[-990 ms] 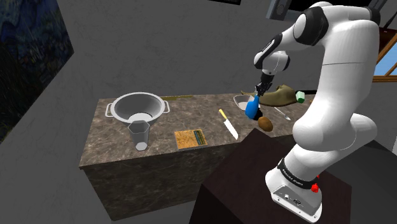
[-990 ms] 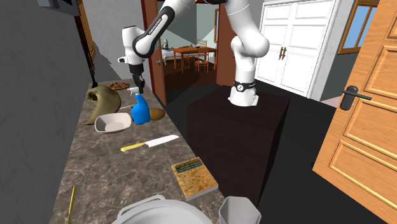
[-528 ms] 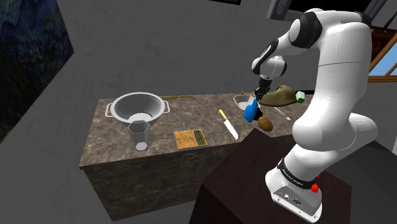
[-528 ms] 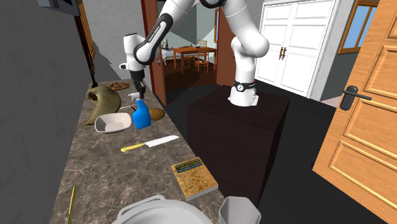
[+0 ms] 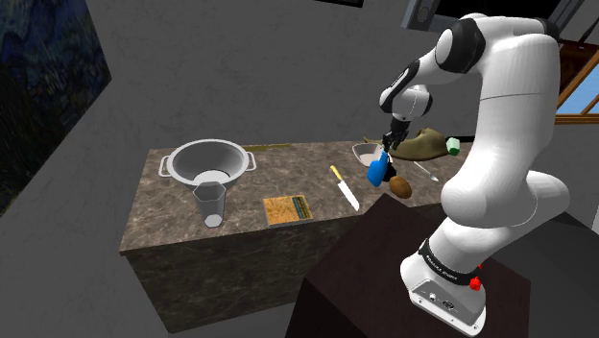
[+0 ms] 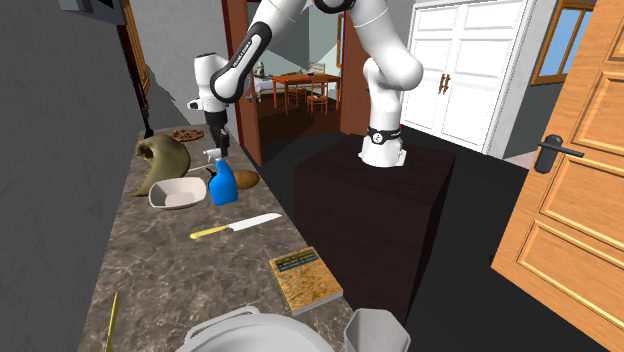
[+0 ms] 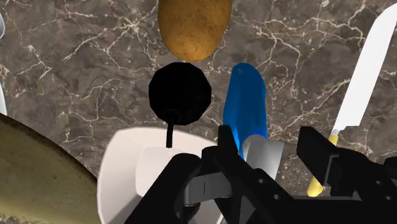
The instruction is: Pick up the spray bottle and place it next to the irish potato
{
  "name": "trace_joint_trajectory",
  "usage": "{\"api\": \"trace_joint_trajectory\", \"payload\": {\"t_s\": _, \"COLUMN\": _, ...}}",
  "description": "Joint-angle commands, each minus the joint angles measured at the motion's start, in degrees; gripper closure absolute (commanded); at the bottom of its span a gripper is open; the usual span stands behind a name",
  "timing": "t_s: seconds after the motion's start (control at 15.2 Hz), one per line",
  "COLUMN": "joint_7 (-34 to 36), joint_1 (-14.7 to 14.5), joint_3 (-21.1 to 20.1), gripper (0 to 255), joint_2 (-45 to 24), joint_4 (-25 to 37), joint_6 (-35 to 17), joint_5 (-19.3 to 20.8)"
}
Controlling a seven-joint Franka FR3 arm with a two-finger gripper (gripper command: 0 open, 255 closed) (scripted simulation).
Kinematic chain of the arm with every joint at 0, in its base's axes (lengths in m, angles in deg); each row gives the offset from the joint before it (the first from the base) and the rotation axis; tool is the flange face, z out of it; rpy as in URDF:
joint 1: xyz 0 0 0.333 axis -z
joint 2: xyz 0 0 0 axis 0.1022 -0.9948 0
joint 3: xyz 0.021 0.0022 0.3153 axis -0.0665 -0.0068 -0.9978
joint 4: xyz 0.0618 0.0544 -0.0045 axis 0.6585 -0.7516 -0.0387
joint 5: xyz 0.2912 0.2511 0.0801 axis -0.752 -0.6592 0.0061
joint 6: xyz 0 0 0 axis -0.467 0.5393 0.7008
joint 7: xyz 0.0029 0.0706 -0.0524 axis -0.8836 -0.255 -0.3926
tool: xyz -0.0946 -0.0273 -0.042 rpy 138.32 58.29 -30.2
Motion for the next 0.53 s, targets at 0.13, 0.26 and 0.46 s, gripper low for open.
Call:
{"api": "trace_joint_trajectory", "payload": {"t_s": 0.13, "joint_7": 0.00, "joint_1": 0.00, "joint_3": 0.00, "gripper": 0, "joint_2": 0.00, "joint_4": 0.00, "joint_6": 0.00, "joint_5": 0.00}}
{"api": "trace_joint_trajectory", "payload": {"t_s": 0.26, "joint_7": 0.00, "joint_1": 0.00, "joint_3": 0.00, "gripper": 0, "joint_2": 0.00, "joint_4": 0.00, "joint_6": 0.00, "joint_5": 0.00}}
{"api": "trace_joint_trajectory", "payload": {"t_s": 0.46, "joint_7": 1.16, "joint_1": -1.30, "joint_3": 1.36, "gripper": 0, "joint_2": 4.36, "joint_4": -0.15, "joint_6": 4.09, "joint_5": 1.78}}
